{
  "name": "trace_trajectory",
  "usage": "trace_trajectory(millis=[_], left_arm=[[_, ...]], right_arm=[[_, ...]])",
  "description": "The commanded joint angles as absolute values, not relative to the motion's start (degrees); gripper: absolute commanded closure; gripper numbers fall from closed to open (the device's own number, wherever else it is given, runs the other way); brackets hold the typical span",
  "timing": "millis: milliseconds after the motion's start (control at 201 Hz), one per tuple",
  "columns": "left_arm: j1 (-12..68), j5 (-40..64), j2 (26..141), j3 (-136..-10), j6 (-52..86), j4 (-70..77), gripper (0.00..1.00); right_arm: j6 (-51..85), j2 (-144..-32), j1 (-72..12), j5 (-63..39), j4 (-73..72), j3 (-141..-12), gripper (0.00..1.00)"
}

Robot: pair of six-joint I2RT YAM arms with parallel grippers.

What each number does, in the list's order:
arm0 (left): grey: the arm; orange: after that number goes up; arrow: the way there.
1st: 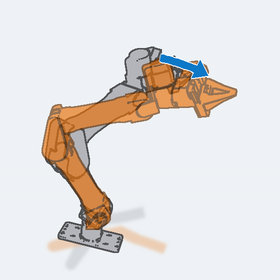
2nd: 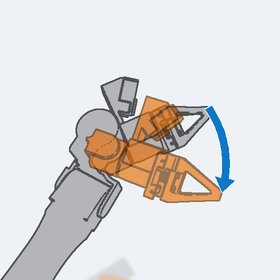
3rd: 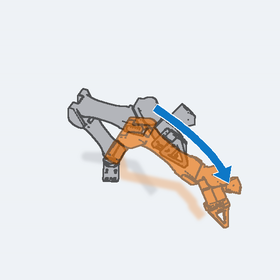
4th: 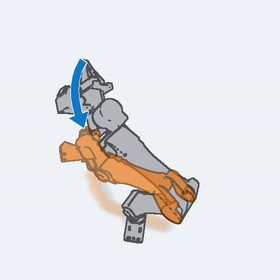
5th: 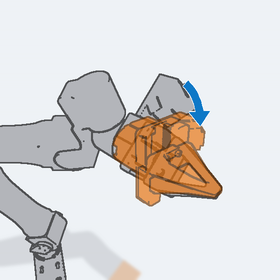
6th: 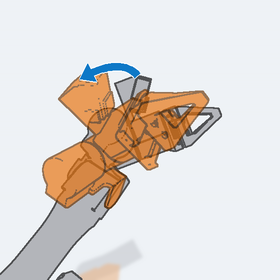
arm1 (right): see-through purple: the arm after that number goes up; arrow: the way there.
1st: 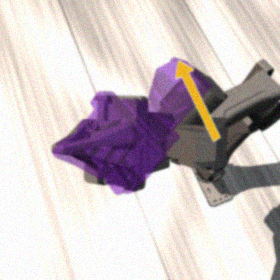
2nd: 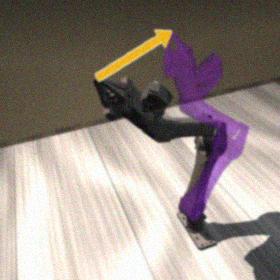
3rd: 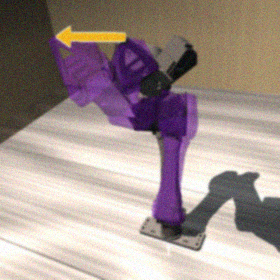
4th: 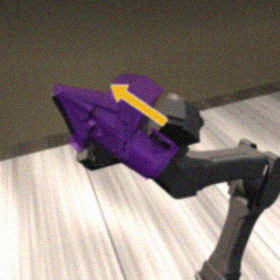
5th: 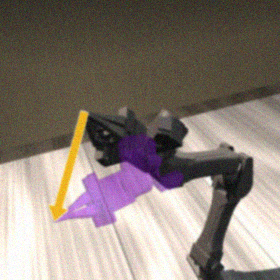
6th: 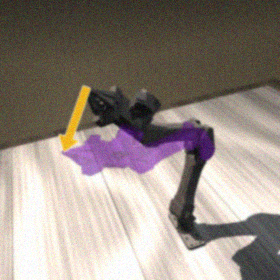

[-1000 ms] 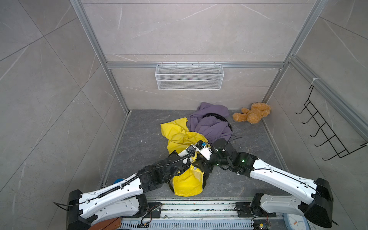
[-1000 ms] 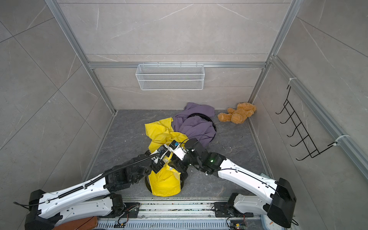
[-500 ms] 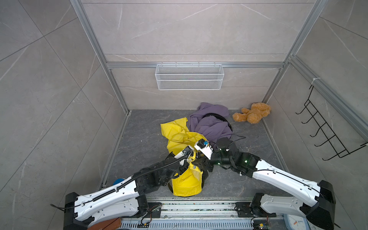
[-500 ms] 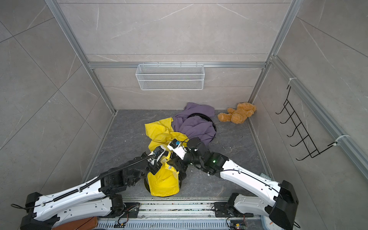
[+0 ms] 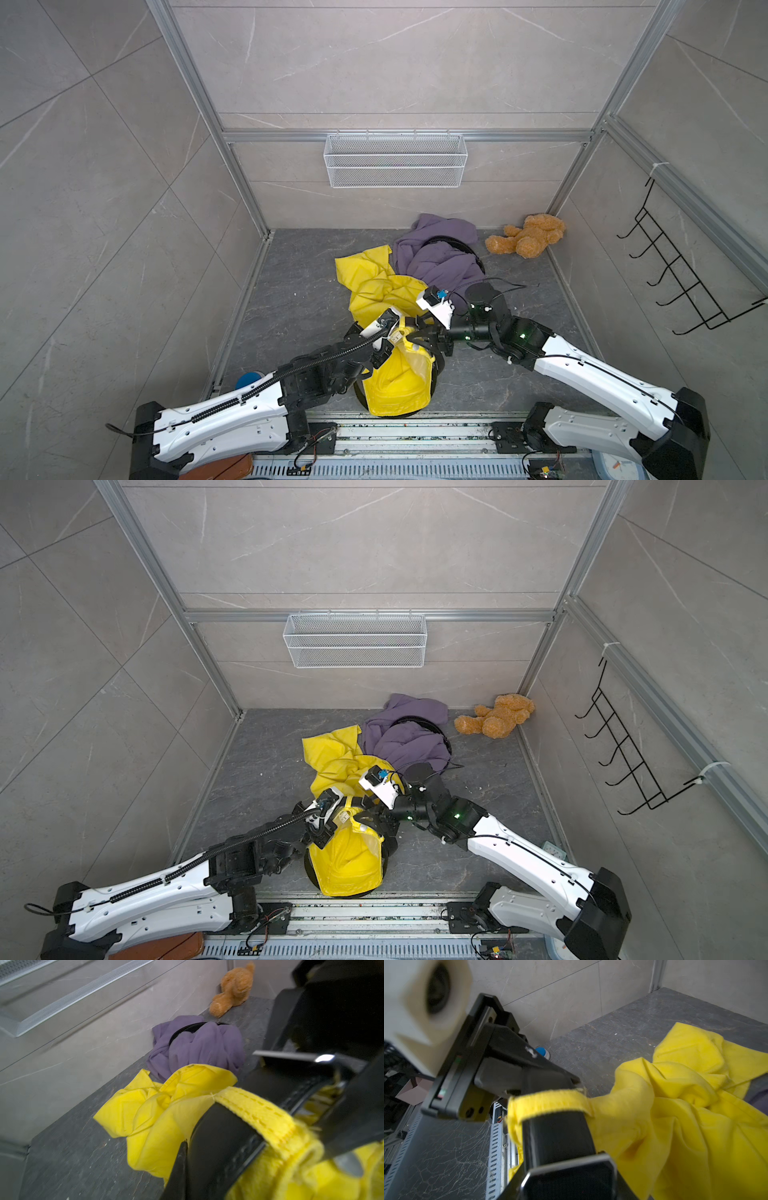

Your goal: Remove the belt from the trousers

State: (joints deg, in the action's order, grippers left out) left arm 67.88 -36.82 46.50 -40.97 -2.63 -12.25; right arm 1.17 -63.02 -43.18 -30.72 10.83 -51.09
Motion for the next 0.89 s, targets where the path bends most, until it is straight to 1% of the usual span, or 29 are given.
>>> trace_trajectory(millis=[0, 194, 538, 688, 887], left_arm=[[66.70, -48.72, 41.73, -40.80, 1.24, -13.38, 1.00], [66.62, -52.11, 40.24, -39.19, 3.10, -15.47, 1.00], [65.54, -63.65, 36.64, -40.04, 9.01, -19.70, 1.00], [60.56, -63.40, 36.31, -41.75, 11.84, -23.22, 1.00], [52.78, -58.32, 35.94, -41.97, 14.10, -24.25, 1.00]], right_arm=[[3.92, -60.12, -38.18, -27.96, 14.82, -50.43, 1.00], [2.28, -59.59, -35.91, -28.26, 18.24, -51.44, 1.00], [2.85, -58.89, -31.87, -26.79, 19.77, -51.07, 1.00], [3.62, -59.06, -29.44, -26.72, 19.51, -51.47, 1.00], [4.04, -59.33, -26.74, -27.93, 19.60, -52.25, 1.00]])
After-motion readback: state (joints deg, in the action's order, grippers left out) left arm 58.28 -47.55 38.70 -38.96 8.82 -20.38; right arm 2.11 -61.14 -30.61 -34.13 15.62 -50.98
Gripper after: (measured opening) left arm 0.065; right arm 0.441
